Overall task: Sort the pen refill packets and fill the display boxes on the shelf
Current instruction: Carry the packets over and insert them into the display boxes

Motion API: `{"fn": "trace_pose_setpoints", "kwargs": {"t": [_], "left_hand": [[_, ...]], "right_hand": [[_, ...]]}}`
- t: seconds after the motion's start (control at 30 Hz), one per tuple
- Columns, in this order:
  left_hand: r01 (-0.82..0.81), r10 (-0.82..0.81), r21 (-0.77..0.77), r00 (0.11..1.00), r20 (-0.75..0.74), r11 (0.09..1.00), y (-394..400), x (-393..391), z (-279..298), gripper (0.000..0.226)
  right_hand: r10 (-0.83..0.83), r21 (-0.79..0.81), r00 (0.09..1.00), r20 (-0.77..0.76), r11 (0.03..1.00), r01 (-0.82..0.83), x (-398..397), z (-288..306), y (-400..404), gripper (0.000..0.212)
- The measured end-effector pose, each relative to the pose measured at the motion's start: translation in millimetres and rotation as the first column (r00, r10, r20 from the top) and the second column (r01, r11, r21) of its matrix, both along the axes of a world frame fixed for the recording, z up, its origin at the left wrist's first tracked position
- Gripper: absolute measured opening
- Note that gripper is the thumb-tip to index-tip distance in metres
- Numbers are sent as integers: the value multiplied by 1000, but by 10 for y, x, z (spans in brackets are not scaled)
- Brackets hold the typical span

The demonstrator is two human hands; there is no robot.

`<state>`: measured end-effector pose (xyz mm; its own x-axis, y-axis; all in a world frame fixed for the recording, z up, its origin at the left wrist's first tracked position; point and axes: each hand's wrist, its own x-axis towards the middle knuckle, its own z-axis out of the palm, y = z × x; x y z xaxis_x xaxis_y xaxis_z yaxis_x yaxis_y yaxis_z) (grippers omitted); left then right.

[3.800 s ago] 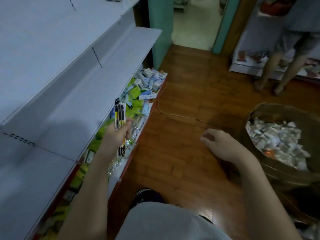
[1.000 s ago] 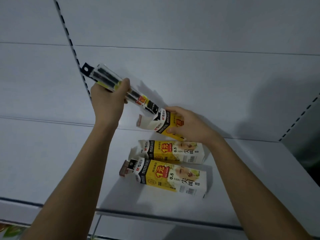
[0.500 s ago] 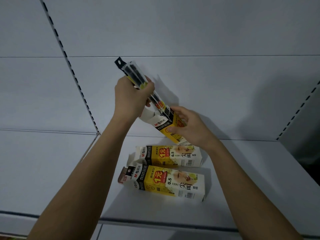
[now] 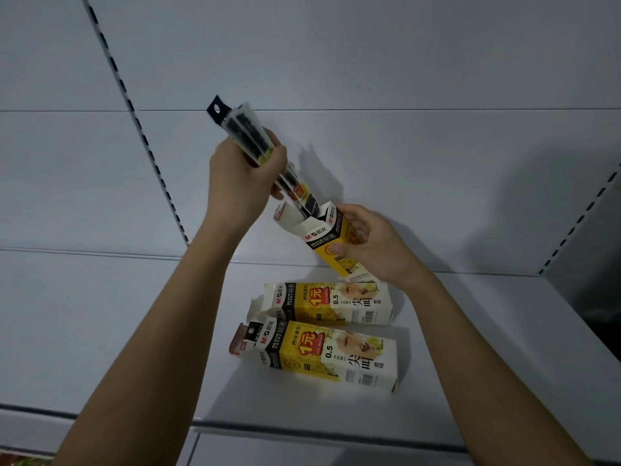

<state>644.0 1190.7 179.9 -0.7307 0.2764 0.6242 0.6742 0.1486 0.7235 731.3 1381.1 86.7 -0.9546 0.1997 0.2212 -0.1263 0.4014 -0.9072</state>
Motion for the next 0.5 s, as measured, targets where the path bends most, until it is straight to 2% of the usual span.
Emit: {"fn": "trace_pose_setpoints", "kwargs": {"t": [0.17,0.37,0.5], "left_hand": [[35,-35,39,999,13,999,30,60,16,11],[26,-25,-11,995,95,1000,99,76,-99,11],[12,-13,8,988,151,1000,113,71,-134,10]], "right_hand": [[2,10,1000,0,1000,-2,-16,-1,-7,59],[0,14,1000,3,1000,0,-23,-5,-37,60],[-15,3,1000,-8,1000,15,-8,0,-35,60]]}}
